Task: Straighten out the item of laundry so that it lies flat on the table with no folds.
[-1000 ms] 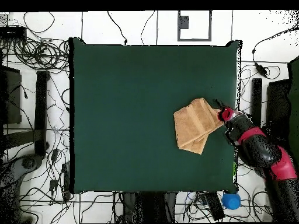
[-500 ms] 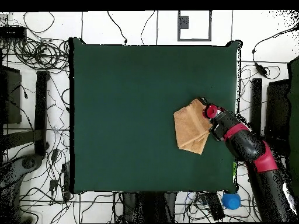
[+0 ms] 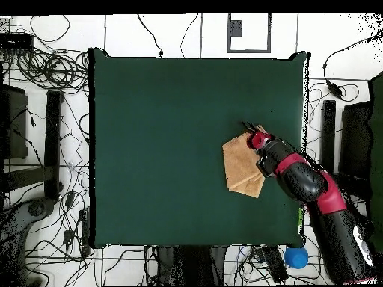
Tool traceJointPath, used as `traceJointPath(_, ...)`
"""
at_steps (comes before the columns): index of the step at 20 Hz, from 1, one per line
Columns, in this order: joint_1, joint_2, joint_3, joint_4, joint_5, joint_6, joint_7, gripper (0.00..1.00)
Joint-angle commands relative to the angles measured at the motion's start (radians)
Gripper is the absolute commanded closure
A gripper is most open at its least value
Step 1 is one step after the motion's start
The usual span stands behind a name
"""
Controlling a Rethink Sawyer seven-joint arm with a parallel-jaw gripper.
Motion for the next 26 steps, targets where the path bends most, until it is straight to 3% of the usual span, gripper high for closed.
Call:
traceJointPath(1, 0.091, 0.007, -0.015, 0.007, -0.062, -0.043, -0.114, 0.0)
traceJointPath(4, 0.071, 0.061, 0.003, -0.017, -0.045, 0.008, -0.189, 0.0)
traceJointPath(12, 0.013, 0.064, 0.014, -0.108, 0.014, 0.213, -0.378, 0.0)
traceJointPath(26, -0.008, 0.079, 0.036, -0.158, -0.008, 0.284, -0.434, 0.0)
